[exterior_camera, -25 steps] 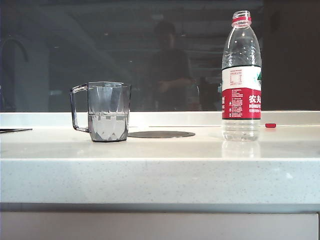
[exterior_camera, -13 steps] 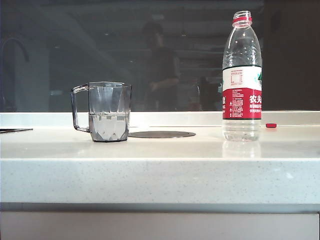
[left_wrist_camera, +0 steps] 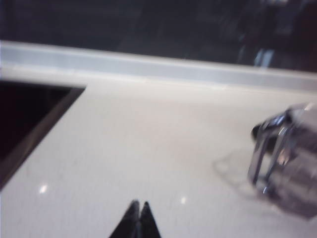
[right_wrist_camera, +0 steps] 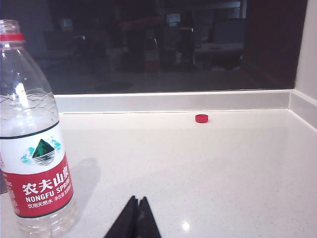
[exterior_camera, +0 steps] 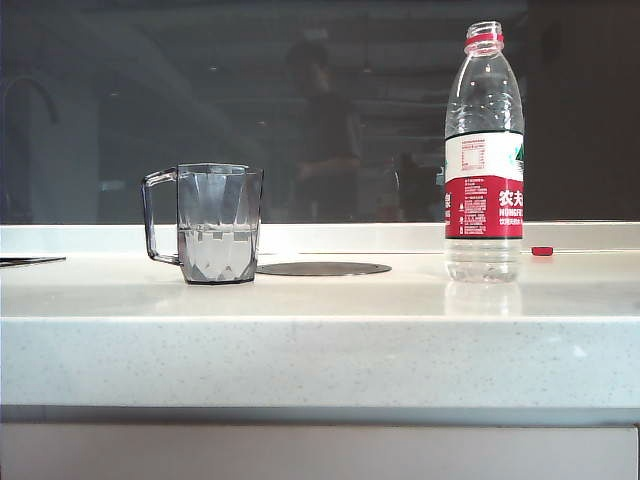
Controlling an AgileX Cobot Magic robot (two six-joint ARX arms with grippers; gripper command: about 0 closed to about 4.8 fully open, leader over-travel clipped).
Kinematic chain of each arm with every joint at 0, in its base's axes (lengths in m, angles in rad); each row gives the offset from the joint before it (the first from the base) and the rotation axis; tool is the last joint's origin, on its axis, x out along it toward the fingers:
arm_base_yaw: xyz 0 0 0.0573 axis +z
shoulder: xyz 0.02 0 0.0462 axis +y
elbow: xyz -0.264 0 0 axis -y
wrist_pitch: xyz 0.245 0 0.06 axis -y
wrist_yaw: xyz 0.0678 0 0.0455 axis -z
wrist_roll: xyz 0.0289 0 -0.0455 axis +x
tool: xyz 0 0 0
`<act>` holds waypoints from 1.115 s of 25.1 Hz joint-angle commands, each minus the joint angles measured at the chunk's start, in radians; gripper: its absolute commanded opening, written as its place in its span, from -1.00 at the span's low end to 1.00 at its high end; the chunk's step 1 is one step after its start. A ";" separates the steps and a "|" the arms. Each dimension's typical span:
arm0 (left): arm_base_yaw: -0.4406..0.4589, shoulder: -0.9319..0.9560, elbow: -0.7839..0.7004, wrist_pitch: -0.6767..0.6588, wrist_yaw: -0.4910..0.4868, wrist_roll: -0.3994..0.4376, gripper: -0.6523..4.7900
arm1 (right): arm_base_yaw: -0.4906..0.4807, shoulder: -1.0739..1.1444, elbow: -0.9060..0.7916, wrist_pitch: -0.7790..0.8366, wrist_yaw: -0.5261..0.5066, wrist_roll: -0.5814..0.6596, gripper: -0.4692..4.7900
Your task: Pick up the mineral water bottle on the table and pour water into the mug until it's half full.
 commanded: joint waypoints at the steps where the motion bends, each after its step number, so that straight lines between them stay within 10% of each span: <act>1: 0.053 0.001 0.004 0.080 0.061 0.006 -0.78 | 0.002 -0.002 -0.003 0.017 0.001 -0.003 -0.76; 28: 0.132 0.001 0.004 0.082 0.105 0.092 -0.78 | 0.002 -0.002 -0.003 0.013 0.001 -0.003 -0.76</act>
